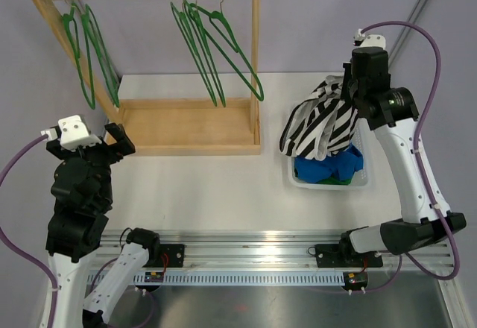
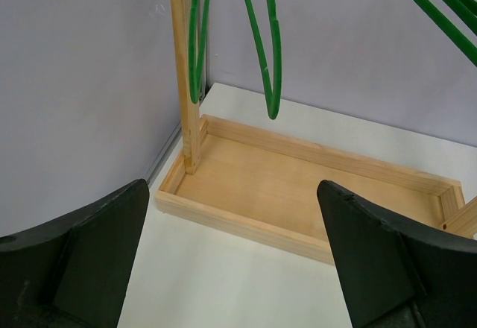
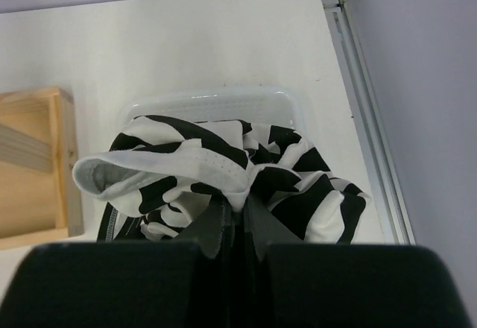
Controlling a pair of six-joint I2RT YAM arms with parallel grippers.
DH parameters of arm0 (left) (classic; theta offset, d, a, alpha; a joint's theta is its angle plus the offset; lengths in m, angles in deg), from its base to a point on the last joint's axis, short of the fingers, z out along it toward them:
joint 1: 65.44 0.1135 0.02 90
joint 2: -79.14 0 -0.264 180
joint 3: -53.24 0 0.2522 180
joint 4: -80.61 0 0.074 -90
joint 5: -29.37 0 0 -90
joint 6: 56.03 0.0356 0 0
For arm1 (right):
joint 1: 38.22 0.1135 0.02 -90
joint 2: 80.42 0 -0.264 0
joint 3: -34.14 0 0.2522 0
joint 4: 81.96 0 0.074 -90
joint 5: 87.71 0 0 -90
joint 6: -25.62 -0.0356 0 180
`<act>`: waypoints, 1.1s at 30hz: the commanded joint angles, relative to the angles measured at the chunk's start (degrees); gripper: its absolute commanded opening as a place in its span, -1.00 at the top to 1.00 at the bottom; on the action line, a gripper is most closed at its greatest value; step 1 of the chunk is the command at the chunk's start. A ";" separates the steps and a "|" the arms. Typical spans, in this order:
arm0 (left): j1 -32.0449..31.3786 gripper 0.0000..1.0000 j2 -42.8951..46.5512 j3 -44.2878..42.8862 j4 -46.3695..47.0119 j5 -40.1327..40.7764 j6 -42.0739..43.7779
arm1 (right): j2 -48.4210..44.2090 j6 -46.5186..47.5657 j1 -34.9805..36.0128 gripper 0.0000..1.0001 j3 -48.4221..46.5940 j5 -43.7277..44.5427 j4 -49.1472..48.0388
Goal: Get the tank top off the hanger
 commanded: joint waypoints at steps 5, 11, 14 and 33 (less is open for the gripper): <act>0.15 -0.98 -0.08 1.06 4.12 1.54 0.32 | 6.26 -0.53 -3.53 1.00 3.88 -7.58 -5.73; 0.15 -0.98 0.18 1.06 4.03 1.71 0.32 | 14.34 -7.82 -4.23 1.00 23.12 -14.80 -13.55; 0.15 -0.98 -0.08 -0.08 3.25 1.80 -0.03 | 21.02 -10.03 -4.76 0.99 27.70 -18.57 -14.95; 0.15 -0.98 -1.58 -3.77 -13.80 -2.76 -9.44 | 4.46 -8.63 -4.94 -0.99 11.98 -18.57 -0.38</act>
